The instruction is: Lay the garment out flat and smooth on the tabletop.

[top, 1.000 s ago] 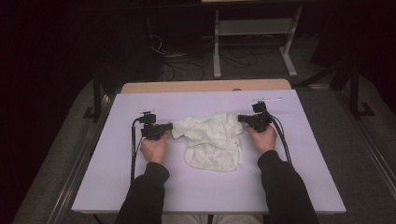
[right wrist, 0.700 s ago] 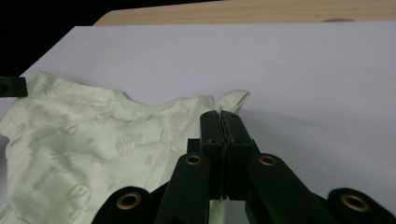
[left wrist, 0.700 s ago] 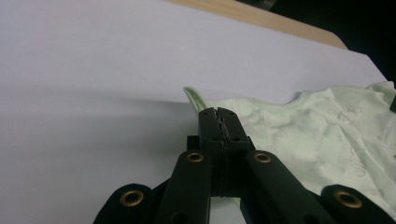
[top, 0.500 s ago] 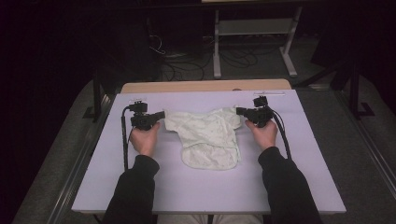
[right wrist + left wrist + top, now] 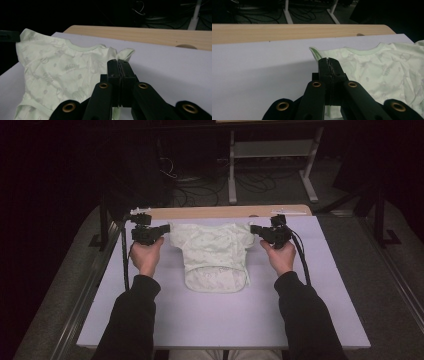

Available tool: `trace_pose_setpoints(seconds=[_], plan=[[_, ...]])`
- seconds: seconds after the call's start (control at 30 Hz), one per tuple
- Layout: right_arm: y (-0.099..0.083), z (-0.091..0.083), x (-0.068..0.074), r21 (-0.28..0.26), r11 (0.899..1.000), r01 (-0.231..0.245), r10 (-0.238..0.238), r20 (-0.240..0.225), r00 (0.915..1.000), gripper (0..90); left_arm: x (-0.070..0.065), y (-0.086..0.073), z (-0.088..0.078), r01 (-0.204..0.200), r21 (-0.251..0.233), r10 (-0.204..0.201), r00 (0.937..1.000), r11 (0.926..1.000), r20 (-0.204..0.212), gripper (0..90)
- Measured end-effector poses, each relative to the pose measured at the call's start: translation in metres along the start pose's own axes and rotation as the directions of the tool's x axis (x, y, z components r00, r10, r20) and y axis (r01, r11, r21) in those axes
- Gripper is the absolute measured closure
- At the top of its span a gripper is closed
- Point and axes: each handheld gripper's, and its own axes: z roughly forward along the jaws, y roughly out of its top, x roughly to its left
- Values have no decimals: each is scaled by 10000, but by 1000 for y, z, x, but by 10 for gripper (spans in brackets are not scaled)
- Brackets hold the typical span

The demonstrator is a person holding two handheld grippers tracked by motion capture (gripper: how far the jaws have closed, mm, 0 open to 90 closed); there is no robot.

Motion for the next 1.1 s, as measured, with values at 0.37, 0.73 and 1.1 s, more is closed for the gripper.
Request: trace_pose_setpoints(seconds=[0.37, 0.73, 1.1], plan=[[7, -1, -3, -546, 9984, 163, -134, 540, 9985, 871, 1, 8, 13, -207, -360, 212, 9997, 9991, 123, 898], [-21, 28, -21, 518, 9976, -452, 368, 1541, 9874, 563, 21, -51, 53, 1072, 120, -1072, 9942, 9942, -32, 564], [-33, 13, -10, 694, 9970, -354, 298, 805, 9963, 441, 17, -68, 29, 1000, -31, -991, 9891, 9950, 1085, 371]])
